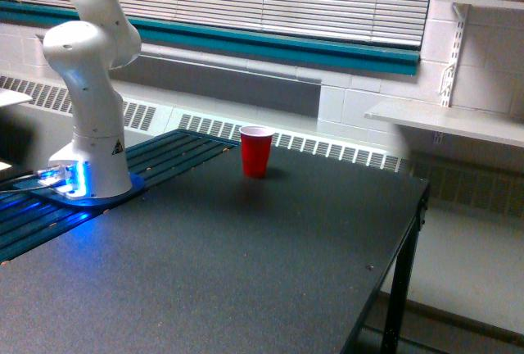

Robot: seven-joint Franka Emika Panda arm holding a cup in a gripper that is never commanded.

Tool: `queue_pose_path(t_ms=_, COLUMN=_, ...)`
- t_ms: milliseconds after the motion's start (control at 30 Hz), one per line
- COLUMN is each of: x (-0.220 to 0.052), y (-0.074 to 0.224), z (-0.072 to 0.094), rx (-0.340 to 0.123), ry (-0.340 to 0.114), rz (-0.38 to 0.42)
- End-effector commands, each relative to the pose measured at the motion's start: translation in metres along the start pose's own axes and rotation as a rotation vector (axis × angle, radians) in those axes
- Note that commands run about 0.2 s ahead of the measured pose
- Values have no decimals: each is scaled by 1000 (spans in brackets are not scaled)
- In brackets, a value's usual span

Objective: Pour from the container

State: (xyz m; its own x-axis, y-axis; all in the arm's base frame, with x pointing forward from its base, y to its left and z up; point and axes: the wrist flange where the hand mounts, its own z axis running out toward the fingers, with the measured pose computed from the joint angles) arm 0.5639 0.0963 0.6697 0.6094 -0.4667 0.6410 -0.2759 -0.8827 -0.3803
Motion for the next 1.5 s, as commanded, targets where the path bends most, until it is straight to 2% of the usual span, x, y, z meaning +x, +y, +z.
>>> queue_pose_path(t_ms=33, x=6, y=-5, z=-13, rx=16, ry=21, rz=-3)
queue_pose_path(t_ms=133, x=5, y=-6, z=-13, rx=23, ry=20, rz=1)
queue_pose_path(t_ms=400, x=-14, y=-18, z=-5, rx=39, ry=-6, rz=-52)
queue_pose_path(t_ms=833, x=-72, y=-43, z=6, rx=75, ry=-69, rz=-201)
queue_pose_path(t_ms=1133, x=-118, y=-47, z=3, rx=97, ry=-111, rz=-283)
queue_pose_path(t_ms=1500, x=-176, y=-33, z=-6, rx=104, ry=-159, rz=-365)
